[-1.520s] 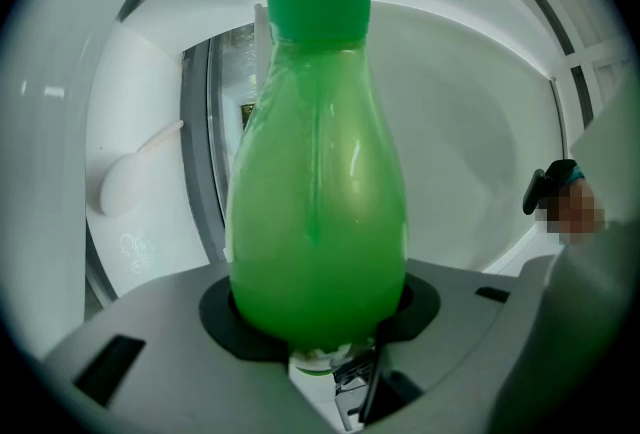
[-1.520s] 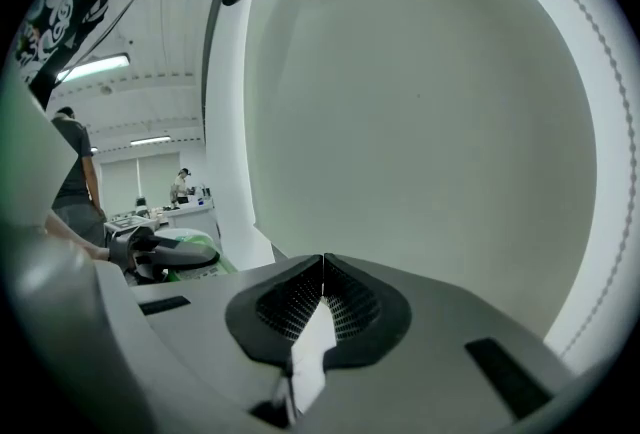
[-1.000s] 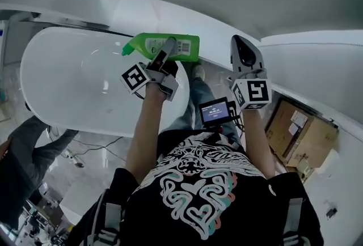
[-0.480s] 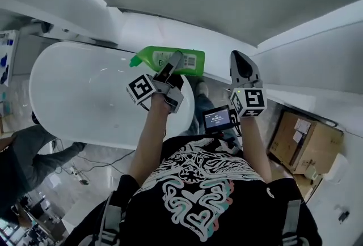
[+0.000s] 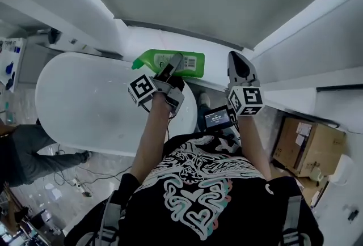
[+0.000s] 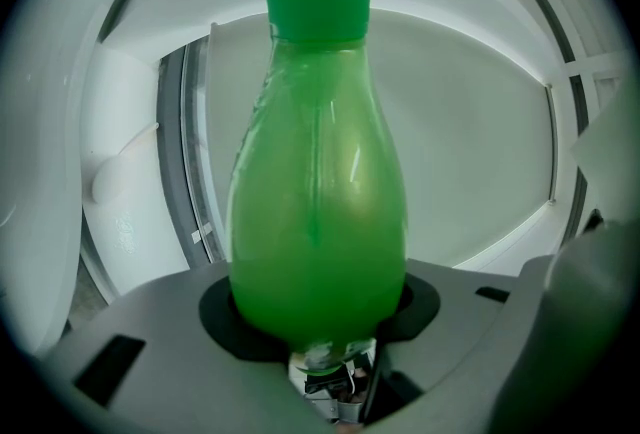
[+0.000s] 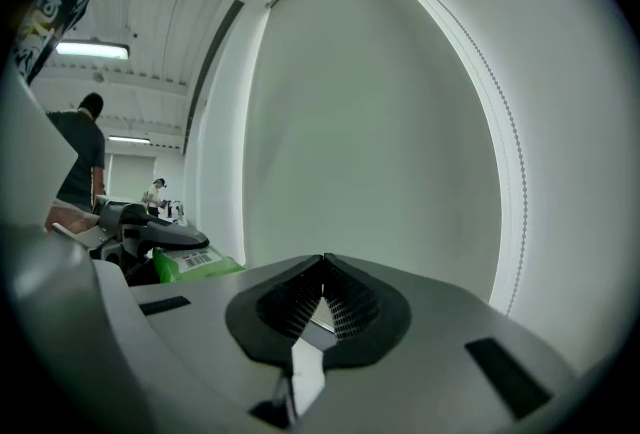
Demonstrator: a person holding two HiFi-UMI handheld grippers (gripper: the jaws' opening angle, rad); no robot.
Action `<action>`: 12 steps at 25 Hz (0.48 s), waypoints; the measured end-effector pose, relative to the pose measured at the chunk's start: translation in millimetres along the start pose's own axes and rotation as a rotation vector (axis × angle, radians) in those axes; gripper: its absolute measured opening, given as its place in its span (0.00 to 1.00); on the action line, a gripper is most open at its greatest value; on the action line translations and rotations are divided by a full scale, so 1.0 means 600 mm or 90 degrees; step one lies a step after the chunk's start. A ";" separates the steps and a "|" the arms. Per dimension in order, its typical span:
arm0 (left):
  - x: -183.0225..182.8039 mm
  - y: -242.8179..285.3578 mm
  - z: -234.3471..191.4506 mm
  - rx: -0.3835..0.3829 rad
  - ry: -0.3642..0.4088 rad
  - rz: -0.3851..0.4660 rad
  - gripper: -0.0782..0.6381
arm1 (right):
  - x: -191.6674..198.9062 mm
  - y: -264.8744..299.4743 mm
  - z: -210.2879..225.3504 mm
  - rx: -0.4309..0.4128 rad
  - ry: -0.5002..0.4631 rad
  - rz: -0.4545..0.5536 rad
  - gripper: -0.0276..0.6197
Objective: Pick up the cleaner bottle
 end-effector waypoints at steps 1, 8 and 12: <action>0.000 0.000 0.006 0.003 0.000 0.000 0.39 | -0.004 -0.001 0.001 0.001 0.001 0.004 0.09; 0.002 0.003 0.029 0.014 0.012 -0.010 0.39 | -0.010 -0.007 0.008 0.010 0.012 0.022 0.09; 0.002 0.007 0.038 0.023 0.015 -0.014 0.39 | -0.011 -0.003 0.008 0.010 0.008 0.021 0.08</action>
Point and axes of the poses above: the fingertips, and each gripper's own axes: y forward along the fingers, z to its right, x out of its underside, the point moved 2 cm from there along -y, backward along the fingers, and after that the axes turned 4 degrees about -y, right-handed, at the moved point
